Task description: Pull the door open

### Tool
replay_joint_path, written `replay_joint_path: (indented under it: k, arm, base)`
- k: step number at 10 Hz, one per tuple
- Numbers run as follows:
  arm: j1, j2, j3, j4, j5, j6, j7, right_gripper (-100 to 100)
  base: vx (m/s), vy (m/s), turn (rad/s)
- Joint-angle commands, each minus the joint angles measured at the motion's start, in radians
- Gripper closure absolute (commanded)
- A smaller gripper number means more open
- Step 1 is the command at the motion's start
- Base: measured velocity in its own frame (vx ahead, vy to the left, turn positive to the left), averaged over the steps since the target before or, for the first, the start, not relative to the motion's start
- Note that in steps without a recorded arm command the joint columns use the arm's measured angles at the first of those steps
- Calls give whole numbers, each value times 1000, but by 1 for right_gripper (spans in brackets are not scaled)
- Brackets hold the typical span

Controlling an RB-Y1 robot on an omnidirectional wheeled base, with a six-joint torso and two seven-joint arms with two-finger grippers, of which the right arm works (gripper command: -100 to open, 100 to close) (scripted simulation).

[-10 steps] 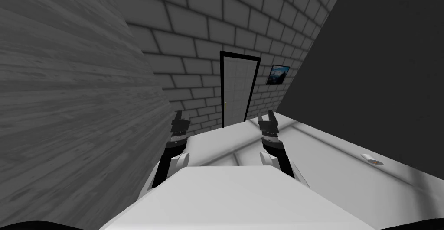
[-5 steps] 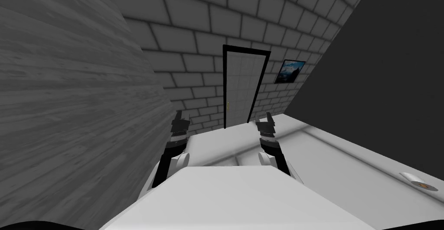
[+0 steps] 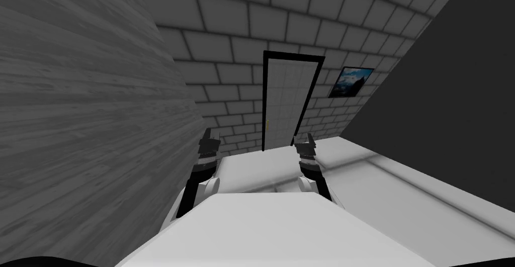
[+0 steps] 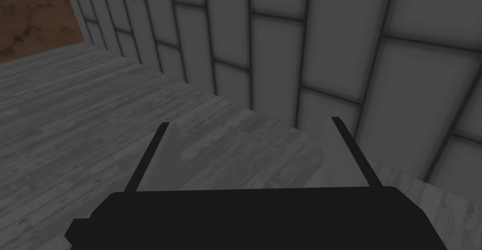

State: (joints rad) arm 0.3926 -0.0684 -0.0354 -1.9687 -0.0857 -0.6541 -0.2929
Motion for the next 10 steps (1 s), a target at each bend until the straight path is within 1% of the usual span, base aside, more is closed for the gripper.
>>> replay_joint_path:
  k: [1, 2, 5, 10]
  arm:
    - [-11, -6, 11, 47, -36, -8, -42, -100]
    - [-17, -9, 14, 67, -51, -12, -58, -100]
    - [-34, -18, 24, 132, -98, -25, -111, -100]
    - [-64, -32, 41, 245, -180, -48, -203, -100]
  base:
    - [122, -43, 206]
    - [106, -46, 209]
    - [109, -45, 137]
    - [83, -46, 151]
